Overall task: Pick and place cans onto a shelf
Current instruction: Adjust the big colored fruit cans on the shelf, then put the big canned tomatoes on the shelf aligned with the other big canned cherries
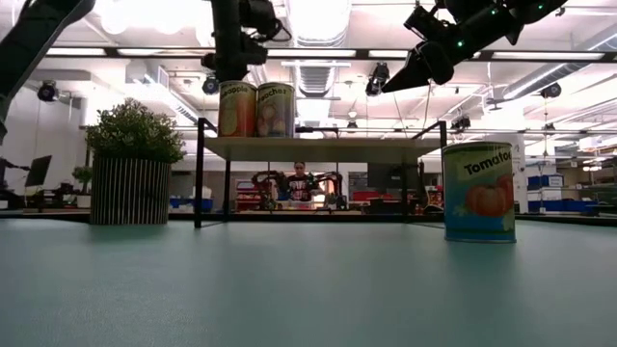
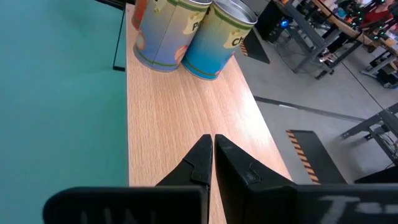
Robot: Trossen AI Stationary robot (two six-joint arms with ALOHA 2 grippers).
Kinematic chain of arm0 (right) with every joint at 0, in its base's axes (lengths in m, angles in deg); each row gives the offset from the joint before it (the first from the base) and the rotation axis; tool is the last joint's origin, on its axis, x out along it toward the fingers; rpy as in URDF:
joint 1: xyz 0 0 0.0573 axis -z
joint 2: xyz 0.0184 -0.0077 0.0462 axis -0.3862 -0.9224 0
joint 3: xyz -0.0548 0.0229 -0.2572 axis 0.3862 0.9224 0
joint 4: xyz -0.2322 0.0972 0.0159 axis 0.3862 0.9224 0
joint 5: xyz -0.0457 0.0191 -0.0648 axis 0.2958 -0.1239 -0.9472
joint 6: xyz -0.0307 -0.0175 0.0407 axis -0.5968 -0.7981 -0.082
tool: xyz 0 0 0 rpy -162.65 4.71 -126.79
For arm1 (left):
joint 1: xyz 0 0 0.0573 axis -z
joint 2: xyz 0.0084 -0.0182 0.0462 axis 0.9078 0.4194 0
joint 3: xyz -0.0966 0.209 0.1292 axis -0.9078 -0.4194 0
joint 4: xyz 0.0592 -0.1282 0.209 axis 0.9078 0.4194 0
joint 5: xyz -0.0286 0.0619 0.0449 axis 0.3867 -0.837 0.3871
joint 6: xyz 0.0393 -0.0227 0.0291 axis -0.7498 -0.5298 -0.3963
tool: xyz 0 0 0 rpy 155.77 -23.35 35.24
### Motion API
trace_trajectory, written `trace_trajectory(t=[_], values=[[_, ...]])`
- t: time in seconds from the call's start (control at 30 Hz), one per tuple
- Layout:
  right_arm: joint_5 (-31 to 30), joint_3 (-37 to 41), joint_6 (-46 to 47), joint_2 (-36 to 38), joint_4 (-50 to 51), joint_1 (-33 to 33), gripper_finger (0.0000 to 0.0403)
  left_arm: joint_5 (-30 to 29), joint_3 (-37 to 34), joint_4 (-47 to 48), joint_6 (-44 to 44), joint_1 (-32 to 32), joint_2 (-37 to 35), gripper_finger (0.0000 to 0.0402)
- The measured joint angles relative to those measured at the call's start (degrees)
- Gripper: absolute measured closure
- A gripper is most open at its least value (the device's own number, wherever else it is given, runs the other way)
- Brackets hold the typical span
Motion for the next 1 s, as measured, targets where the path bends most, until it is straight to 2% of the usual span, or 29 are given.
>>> trace_trajectory(t=[0.2,0.37,0.5,0.6,0.8,0.9,1.0], values=[[0.0,0.0,-0.1,0.0,0.2,0.0,0.0394,-0.1,-2.4,-4.2,0.9,5.2,-5.2,0.0402],[0.0,0.0,0.1,0.0,0.0,0.0,0.0394,-0.1,-11.5,-14.3,1.8,14.5,-12.8,0.0402],[0.2,0.0,1.9,0.0,-0.8,-0.1,0.0394,-0.3,-25.2,-27.2,2.5,24.2,-21.2,0.0402],[0.4,0.0,3.9,0.0,-1.3,-0.9,0.0394,-1.5,-38.5,-41.5,1.2,32.5,-28.0,0.0402],[0.5,0.0,8.2,0.8,-2.6,-7.4,0.0394,-1.4,-65.5,-73.7,-15.0,48.4,-37.8,0.0402],[0.5,0.0,11.0,2.2,-2.6,-12.9,0.0394,-1.2,-73.6,-84.6,-20.4,53.7,-41.1,0.0402],[0.5,0.0,15.6,3.8,-2.0,-18.7,0.0394,-1.3,-77.6,-88.9,-21.2,56.3,-43.8,0.0402]])
